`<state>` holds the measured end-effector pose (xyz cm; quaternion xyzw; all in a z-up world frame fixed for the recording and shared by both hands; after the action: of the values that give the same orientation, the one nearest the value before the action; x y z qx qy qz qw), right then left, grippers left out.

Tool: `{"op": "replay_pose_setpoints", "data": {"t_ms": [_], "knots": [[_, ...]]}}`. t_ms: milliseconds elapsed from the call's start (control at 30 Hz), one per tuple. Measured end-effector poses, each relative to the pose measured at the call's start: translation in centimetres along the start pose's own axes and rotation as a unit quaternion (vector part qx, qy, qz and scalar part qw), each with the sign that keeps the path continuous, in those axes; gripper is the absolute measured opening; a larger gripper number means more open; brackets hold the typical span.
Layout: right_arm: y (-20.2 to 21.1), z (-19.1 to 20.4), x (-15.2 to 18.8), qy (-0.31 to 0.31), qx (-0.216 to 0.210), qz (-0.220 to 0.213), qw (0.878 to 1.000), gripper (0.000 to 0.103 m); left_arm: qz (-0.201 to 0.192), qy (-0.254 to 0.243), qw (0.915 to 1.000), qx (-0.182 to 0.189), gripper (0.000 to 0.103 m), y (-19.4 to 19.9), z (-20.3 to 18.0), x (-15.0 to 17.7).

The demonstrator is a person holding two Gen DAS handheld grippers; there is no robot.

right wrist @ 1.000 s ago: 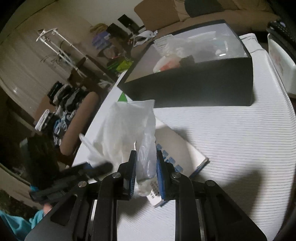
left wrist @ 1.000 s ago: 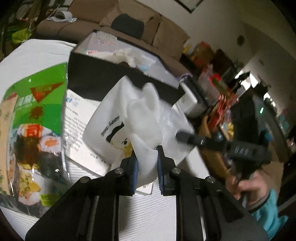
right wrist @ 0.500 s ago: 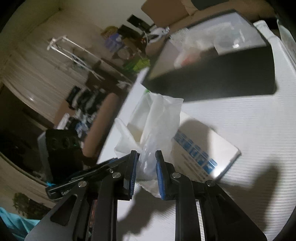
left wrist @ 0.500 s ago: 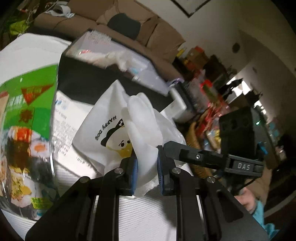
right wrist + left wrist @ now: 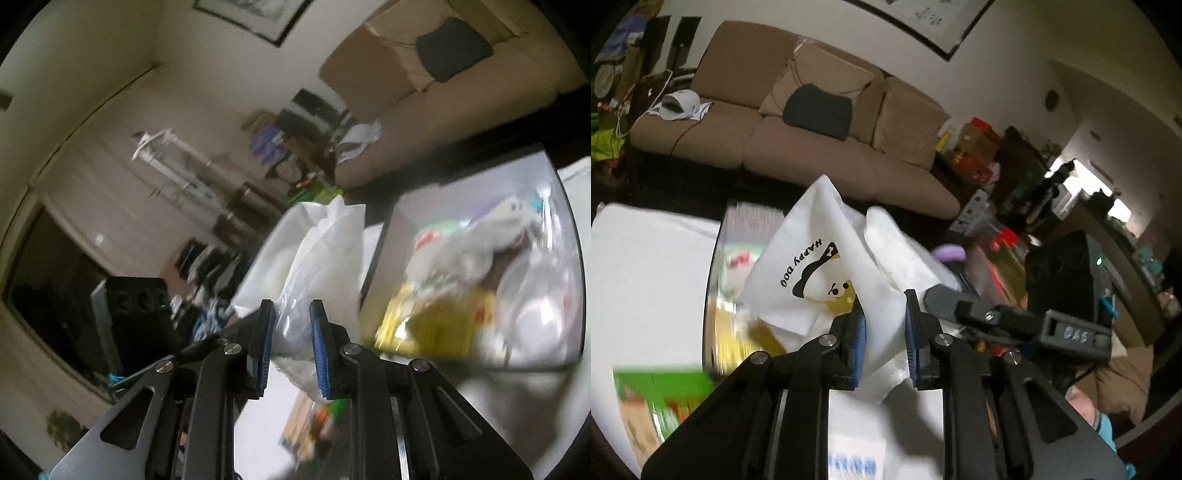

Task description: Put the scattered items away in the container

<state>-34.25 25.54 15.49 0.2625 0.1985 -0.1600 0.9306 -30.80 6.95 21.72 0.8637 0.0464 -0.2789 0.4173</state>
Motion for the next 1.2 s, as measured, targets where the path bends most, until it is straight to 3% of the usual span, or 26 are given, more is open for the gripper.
{"op": "replay_pose_setpoints", "data": {"t_ms": [133, 200, 333, 467, 500, 600, 700, 767, 800, 867, 933, 1033, 1100, 1200], "knots": [[-1.9, -6.9, -5.2, -0.052, 0.048, 0.010, 0.997, 0.019, 0.041, 0.001, 0.9984, -0.040, 0.017, -7.7, 2.2, -4.9], [-2.9, -11.7, -6.8, -0.091, 0.094, 0.022, 0.991, 0.019, 0.076, 0.005, 0.9951, -0.064, 0.017, -12.8, 3.3, -6.0], [-3.4, -19.5, -8.2, -0.145, 0.221, 0.059, 0.963, 0.020, 0.141, 0.009, 0.9867, -0.081, 0.017, -21.8, 3.6, -5.5], [-3.4, -22.6, -8.6, -0.138, 0.308, 0.083, 0.938, 0.020, 0.174, 0.009, 0.9806, -0.089, 0.014, -26.4, 2.5, -4.6], [-3.3, -23.2, -8.7, -0.140, 0.318, 0.082, 0.934, 0.010, 0.177, 0.013, 0.9800, -0.090, 0.014, -27.1, 2.4, -4.5], [-3.5, -23.4, -9.1, -0.139, 0.322, 0.086, 0.932, 0.009, 0.182, 0.050, 0.9795, -0.070, 0.015, -27.6, 3.1, -3.8], [-3.6, -22.7, -8.9, -0.123, 0.340, 0.092, 0.928, 0.015, 0.185, 0.055, 0.9793, -0.062, 0.017, -27.4, 3.2, -3.5], [-2.7, -22.0, -8.9, -0.113, 0.329, 0.069, 0.935, 0.028, 0.170, 0.046, 0.9826, -0.058, 0.024, -26.0, 2.8, -3.8], [-1.9, -21.3, -9.0, -0.104, 0.327, 0.057, 0.938, 0.039, 0.160, 0.034, 0.9848, -0.060, 0.030, -24.6, 2.3, -4.1], [-0.1, -19.6, -9.1, -0.076, 0.343, 0.036, 0.936, 0.050, 0.137, 0.014, 0.9881, -0.068, 0.043, -21.9, 1.8, -4.7], [1.2, -17.4, -9.2, -0.042, 0.347, 0.017, 0.937, 0.051, 0.104, 0.021, 0.9922, -0.066, 0.053, -18.7, 2.0, -5.5], [0.8, -15.5, -8.8, -0.016, 0.330, 0.023, 0.943, 0.050, 0.079, 0.039, 0.9943, -0.061, 0.054, -15.8, 3.3, -6.1], [-0.4, -14.8, -8.7, 0.000, 0.326, 0.033, 0.945, 0.051, 0.084, 0.046, 0.9925, -0.075, 0.054, -15.6, 4.6, -6.0], [-3.9, -15.9, -7.5, -0.003, 0.329, 0.089, 0.940, 0.050, 0.116, 0.063, 0.9882, -0.077, 0.054, -17.4, 6.4, -5.0]]}}
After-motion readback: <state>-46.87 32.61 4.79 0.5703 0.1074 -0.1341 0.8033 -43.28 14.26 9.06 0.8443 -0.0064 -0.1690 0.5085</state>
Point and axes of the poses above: each gripper's, at about its wrist camera, not at the fingertips, and y roughly against the way its jaws point, z to its left, x to its underside, the point moved 7 cm from there along -y, roughly the way its jaws point, and after that the axes turned 13 degrees about z, right-handed, at the moved point
